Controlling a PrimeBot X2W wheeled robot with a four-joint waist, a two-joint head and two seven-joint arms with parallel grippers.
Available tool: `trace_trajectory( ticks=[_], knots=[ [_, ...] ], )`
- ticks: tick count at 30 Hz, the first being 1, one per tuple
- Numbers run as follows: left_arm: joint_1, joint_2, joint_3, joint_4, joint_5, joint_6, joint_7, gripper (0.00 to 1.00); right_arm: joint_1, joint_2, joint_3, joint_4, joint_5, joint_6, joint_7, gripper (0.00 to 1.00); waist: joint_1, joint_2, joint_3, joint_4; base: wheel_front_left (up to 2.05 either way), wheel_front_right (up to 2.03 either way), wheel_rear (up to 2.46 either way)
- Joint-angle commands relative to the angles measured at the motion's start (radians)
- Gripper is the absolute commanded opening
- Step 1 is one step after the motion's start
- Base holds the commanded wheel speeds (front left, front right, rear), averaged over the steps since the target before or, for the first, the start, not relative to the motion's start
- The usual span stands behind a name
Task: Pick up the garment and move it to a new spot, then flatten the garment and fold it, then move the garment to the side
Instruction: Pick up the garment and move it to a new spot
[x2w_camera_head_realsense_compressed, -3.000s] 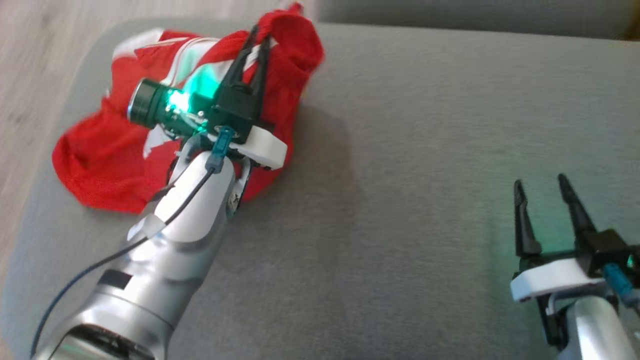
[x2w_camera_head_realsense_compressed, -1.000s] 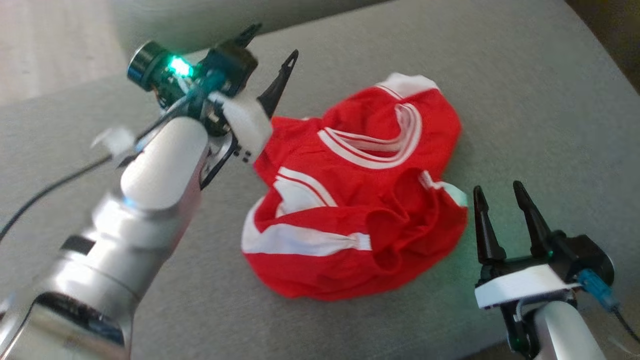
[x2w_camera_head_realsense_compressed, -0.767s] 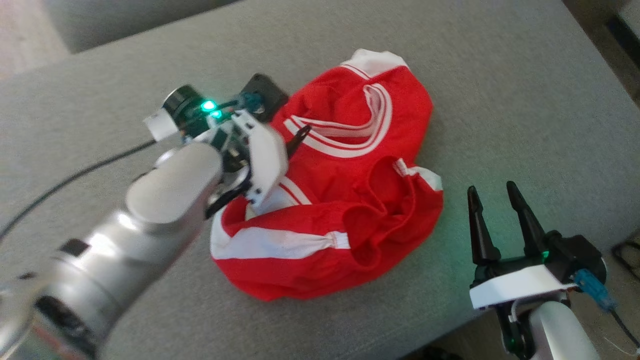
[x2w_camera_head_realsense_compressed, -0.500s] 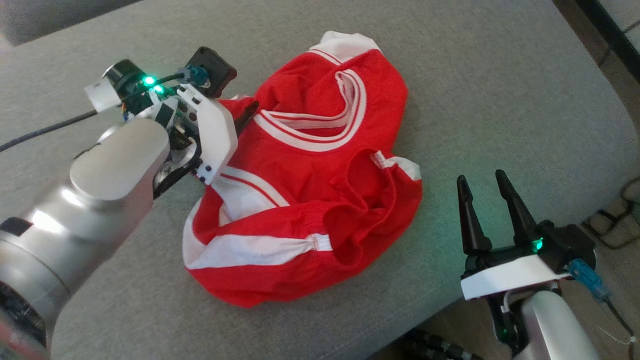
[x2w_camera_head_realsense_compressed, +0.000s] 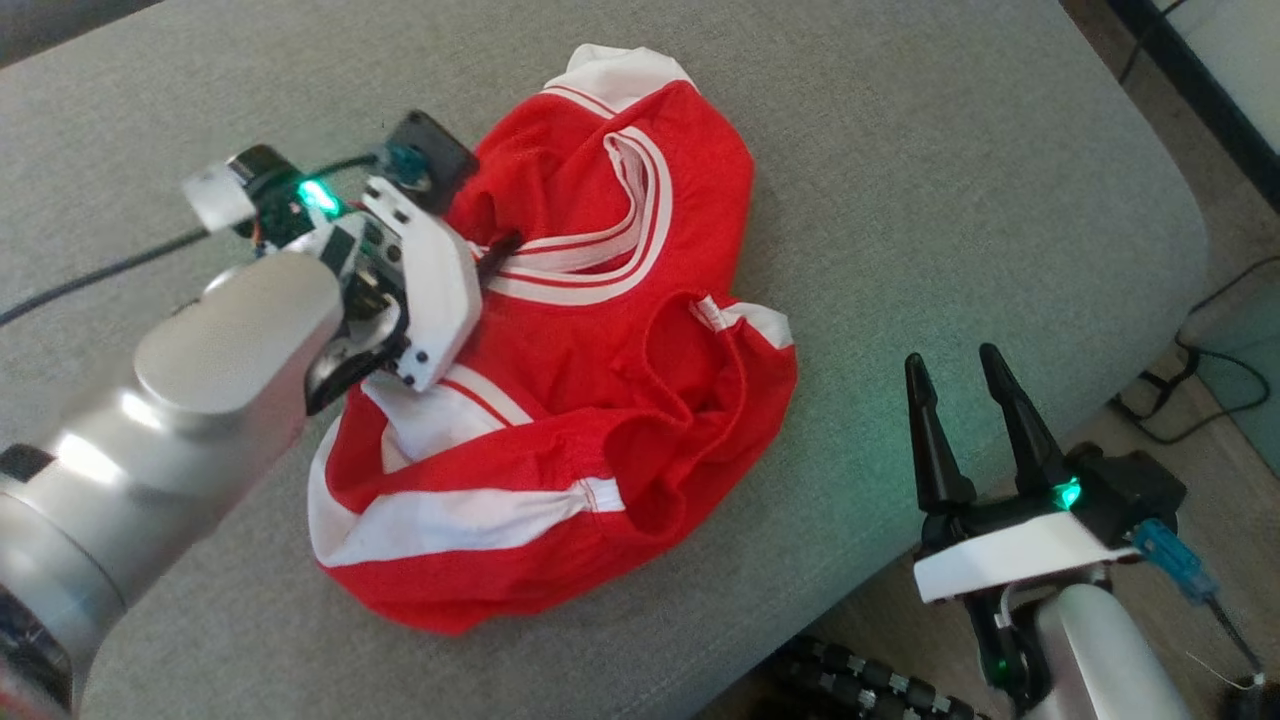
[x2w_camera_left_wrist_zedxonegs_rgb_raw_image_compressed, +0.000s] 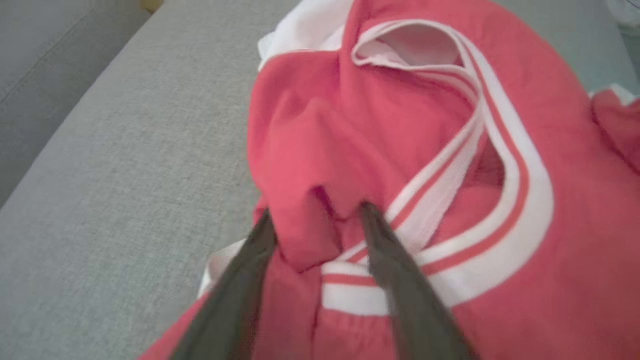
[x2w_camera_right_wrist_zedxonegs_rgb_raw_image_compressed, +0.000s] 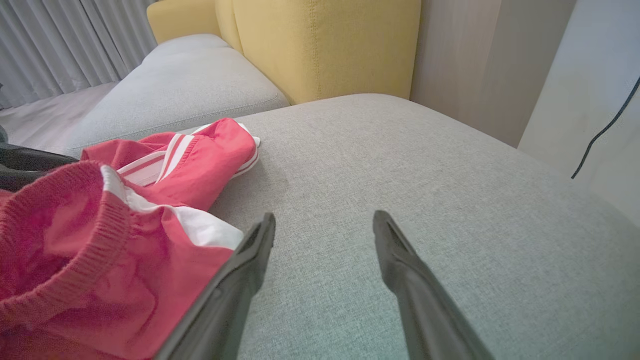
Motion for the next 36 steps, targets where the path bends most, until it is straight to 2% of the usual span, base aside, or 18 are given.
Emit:
trace_trajectory(
  ticks=[1,3,7,13,20,21,27,32,36],
  knots=[
    [-0.026,0.027,0.026,-0.041,0.026,0.002,0.005,0.00,-0.009,-0.005,0.018,-0.029,0.007,0.008,-0.004,1.00,0.0000,0.0000,0.002,-0.001,0.00,0.00,0.00],
    [-0.035,0.037,0.026,-0.059,0.051,0.002,-0.025,0.00,-0.009,-0.005,0.011,-0.028,0.009,0.008,-0.004,1.00,0.0000,0.0000,0.001,0.007,0.00,0.00,0.00],
    [-0.079,0.034,0.026,-0.063,0.038,0.002,-0.166,0.00,-0.009,-0.005,0.000,-0.022,0.004,0.008,-0.004,1.00,0.0000,0.0000,-0.032,0.044,0.00,0.00,0.00],
    [-0.169,-0.008,0.044,0.017,-0.031,0.002,-0.344,0.00,0.004,-0.005,-0.019,-0.012,-0.033,0.008,-0.004,1.00,0.0000,0.0000,-0.125,0.132,0.00,0.00,0.00],
    [-0.255,-0.040,0.096,0.145,-0.037,0.002,-0.525,0.00,0.040,-0.005,-0.053,-0.002,-0.077,0.008,-0.004,1.00,0.0000,0.0000,-0.242,0.256,0.00,0.00,0.00],
    [-0.255,-0.040,0.096,0.145,-0.037,0.002,-0.525,0.00,0.040,-0.005,-0.053,-0.002,-0.077,0.008,-0.004,1.00,0.0000,0.0000,-0.242,0.256,0.00,0.00,0.00],
    [-0.299,-0.033,0.139,0.256,-0.034,0.027,-0.590,0.00,0.076,-0.005,-0.065,-0.002,-0.092,0.008,-0.004,1.00,0.0000,0.0000,-0.306,0.364,0.00,0.00,0.00],
    [-0.313,-0.007,0.165,0.302,-0.025,0.044,-0.614,0.00,0.095,-0.005,-0.074,-0.006,-0.098,0.008,-0.004,1.00,0.0000,0.0000,-0.325,0.456,0.00,0.00,0.00],
    [-0.309,0.031,0.144,0.340,0.011,0.054,-0.618,0.00,0.098,-0.005,-0.082,-0.010,-0.104,0.008,-0.004,1.00,0.0000,0.0000,-0.317,0.524,0.00,0.00,0.00]
  ],
)
